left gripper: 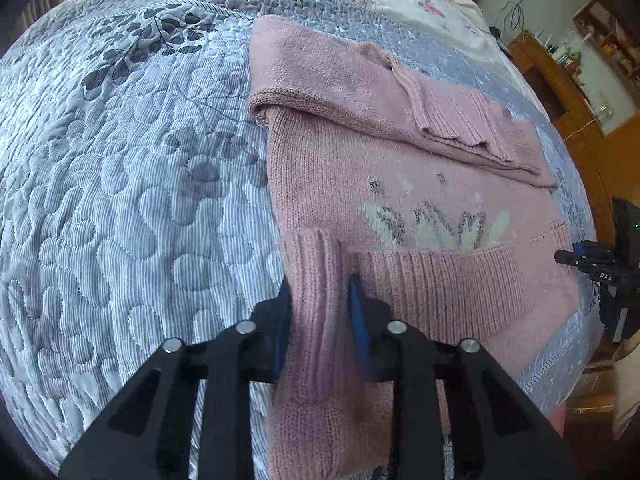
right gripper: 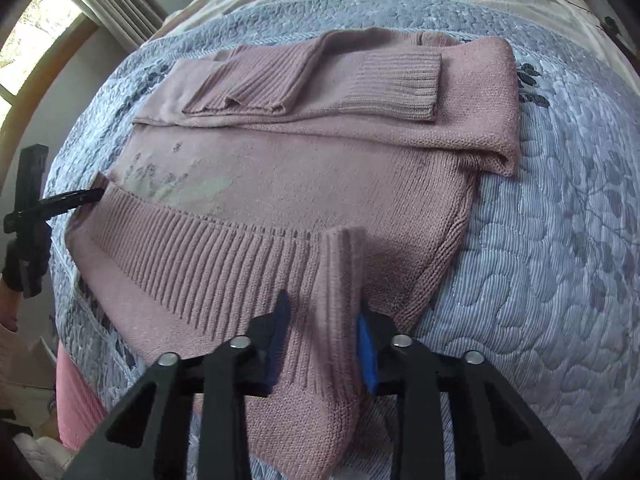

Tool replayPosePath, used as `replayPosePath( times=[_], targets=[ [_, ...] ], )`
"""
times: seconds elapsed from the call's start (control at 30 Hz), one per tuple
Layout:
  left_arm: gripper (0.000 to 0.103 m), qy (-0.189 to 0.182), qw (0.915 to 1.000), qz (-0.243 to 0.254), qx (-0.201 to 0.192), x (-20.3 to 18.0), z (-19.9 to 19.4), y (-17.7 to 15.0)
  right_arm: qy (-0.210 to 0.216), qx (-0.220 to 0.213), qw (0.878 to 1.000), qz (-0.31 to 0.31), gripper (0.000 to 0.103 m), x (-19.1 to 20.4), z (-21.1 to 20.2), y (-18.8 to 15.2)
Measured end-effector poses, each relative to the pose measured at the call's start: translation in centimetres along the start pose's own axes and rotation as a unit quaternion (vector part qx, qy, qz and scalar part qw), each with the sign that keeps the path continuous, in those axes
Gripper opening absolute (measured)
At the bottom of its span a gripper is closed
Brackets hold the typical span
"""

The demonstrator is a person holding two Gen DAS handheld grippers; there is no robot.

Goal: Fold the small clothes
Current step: 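Grasp the ribbed hem with both tools and lift it toward the collar, then lay the hem over the folded sleeves with both tools and release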

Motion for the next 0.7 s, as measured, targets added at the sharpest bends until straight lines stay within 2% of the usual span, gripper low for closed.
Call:
replayPosePath(
  times=[0.03,0.23,0.33,0.47,0.6,0.7],
  targets=[
    [0.018,0.000,1.0000,0.000,-0.006,-0.1,-0.3,-0.1,0.004,-0.005,1.000,0.007,0.012,-0.2,-0.4,-0.2],
    [0.011,0.002,0.9985,0.017,-0.052,-1.4,-3.2,-1.2,0.029,-0.045,0.998,0.022,0.010,0.2,-3.5,-1.3],
    [0.011,-0.007,0.9969,0.024,-0.075,-2.3,-5.1,-2.1,0.056,-0.074,0.995,0.034,0.010,0.5,-5.7,-2.2],
    [0.011,-0.016,0.9938,0.026,-0.107,-3.3,-7.4,-2.6,0.068,-0.103,0.992,0.036,0.010,1.1,-8.2,-2.8],
    [0.011,-0.026,0.9891,0.023,-0.143,-4.0,-9.2,-1.4,0.078,-0.128,0.988,0.044,0.010,1.1,-10.1,-1.9],
    [0.011,-0.029,0.9860,0.018,-0.163,-4.3,-9.8,0.9,0.074,-0.146,0.985,0.047,0.010,0.7,-11.4,-0.2]
  ],
)
Point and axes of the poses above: each gripper's, at about its wrist camera, not at the fingertips, and z roughly the way its jaws point, x to its left, y to its top, the point moved 1 cm from there along z, roughly the way its jaws point, and after that the axes turned 1 degree about z, right-handed, at the moved point
